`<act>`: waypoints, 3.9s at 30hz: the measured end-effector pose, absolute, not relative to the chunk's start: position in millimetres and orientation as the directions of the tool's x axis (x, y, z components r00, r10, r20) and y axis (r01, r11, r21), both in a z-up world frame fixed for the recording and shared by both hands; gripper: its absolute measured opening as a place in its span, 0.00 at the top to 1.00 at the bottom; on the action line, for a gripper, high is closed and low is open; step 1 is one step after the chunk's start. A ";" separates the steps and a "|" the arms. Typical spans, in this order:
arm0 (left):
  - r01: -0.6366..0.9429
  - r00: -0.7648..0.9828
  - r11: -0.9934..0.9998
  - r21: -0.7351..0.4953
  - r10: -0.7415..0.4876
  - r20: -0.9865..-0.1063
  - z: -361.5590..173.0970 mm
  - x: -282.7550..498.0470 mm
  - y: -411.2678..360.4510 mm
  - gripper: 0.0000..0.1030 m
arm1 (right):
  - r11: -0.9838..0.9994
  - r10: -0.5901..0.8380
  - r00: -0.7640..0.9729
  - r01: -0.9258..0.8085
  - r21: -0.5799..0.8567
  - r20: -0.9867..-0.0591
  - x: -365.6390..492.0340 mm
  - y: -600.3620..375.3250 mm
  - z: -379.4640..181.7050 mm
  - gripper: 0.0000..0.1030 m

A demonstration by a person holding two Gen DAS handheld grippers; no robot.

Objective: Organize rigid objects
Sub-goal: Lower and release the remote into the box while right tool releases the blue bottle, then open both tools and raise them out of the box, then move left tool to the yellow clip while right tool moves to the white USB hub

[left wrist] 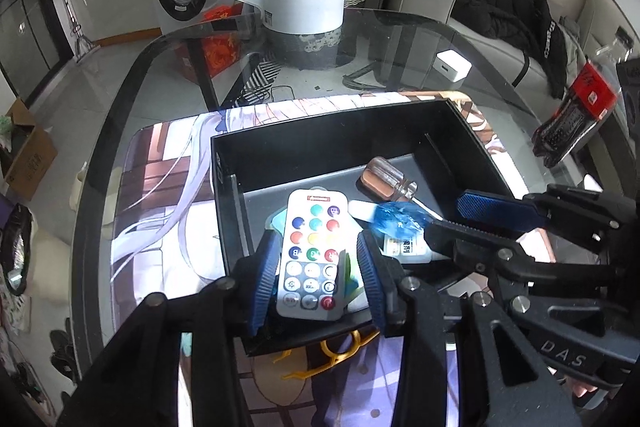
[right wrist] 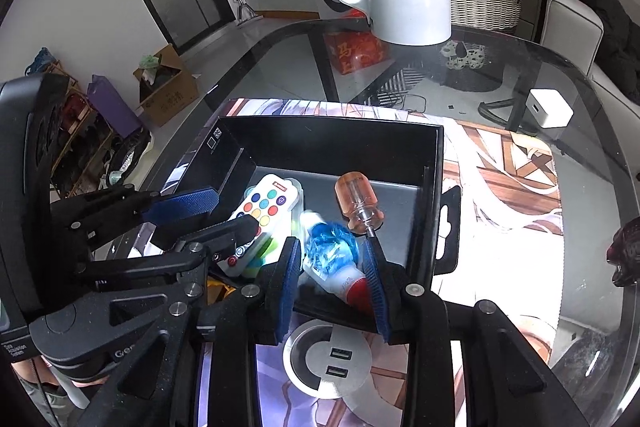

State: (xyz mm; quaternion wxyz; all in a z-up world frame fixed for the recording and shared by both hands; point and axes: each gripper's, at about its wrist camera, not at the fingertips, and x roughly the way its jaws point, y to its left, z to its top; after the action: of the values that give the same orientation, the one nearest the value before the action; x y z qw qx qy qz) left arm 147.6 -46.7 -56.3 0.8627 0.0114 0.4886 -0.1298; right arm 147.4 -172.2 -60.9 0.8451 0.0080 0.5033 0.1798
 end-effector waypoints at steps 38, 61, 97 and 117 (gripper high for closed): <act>0.282 0.848 0.955 -0.096 -0.295 -0.441 41.9 45.9 -20.5 0.17 | 0.933 0.349 0.807 -0.346 0.097 -0.476 39.1 -189.5 52.3 0.44; 0.229 0.613 0.970 -0.082 -0.209 -0.762 -34.6 75.8 -16.5 0.17 | 0.898 0.358 0.497 -0.415 0.145 -0.790 69.7 -162.7 -36.5 0.44; 0.388 0.377 0.922 -0.016 -0.175 -0.909 -105.9 93.0 -45.2 0.23 | 0.925 0.263 0.334 -0.354 0.138 -0.905 100.1 -172.5 -108.9 0.36; 0.432 0.341 0.901 -0.037 -0.202 -0.918 -98.2 81.0 -63.7 0.69 | 0.926 0.247 0.382 -0.363 0.101 -0.890 101.9 -175.8 -99.8 0.41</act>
State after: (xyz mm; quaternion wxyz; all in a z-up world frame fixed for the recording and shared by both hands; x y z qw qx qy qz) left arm 81.0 -63.7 -98.2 0.8119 0.1068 0.5398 -0.1951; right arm 101.9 -175.8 -99.8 0.8295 -0.0553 0.5244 0.1839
